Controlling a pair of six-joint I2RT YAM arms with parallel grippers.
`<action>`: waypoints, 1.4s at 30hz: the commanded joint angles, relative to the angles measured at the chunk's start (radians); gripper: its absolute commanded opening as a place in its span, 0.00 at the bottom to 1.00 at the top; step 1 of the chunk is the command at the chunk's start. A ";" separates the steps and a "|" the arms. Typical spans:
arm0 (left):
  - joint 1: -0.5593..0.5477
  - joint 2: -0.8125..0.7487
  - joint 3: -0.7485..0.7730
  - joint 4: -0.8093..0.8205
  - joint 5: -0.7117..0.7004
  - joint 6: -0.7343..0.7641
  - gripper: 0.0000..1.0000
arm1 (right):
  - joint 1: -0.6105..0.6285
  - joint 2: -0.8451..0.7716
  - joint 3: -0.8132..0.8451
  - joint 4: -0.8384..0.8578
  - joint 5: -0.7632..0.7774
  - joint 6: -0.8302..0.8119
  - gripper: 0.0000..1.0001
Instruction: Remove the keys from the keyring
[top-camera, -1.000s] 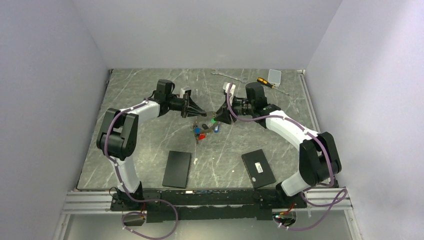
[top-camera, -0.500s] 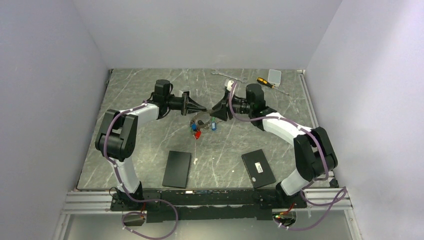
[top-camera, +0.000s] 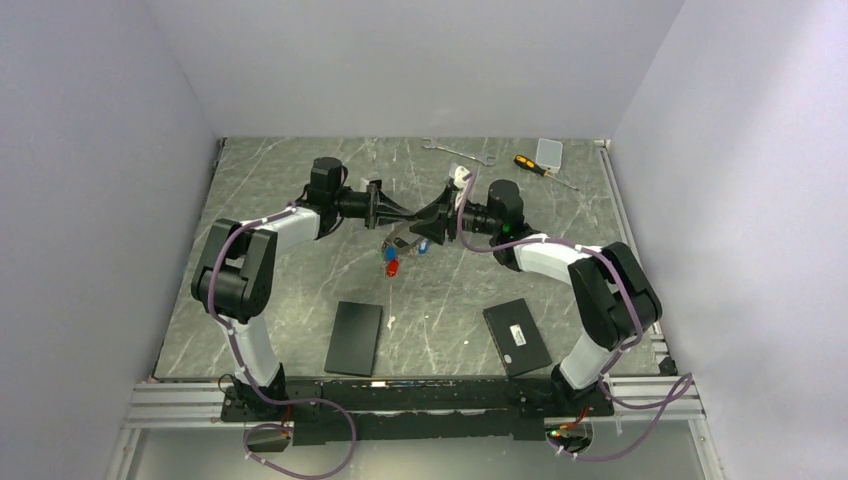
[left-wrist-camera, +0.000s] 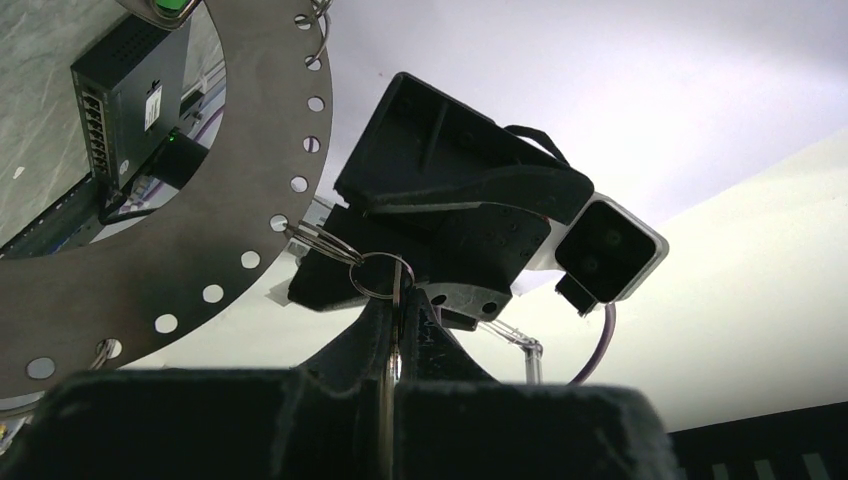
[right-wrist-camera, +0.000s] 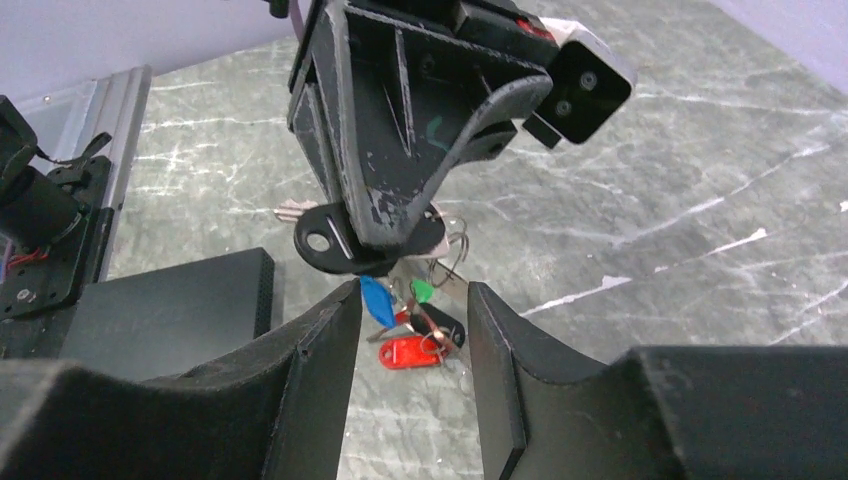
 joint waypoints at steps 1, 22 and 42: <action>-0.010 -0.030 -0.001 0.062 0.023 -0.023 0.00 | 0.013 0.014 -0.010 0.136 0.018 0.018 0.47; 0.005 -0.032 -0.002 0.069 0.028 0.004 0.00 | -0.014 0.009 -0.007 0.162 0.027 0.000 0.00; 0.047 -0.036 -0.036 -0.061 0.007 0.159 0.00 | -0.055 0.009 -0.084 0.476 -0.035 0.229 0.00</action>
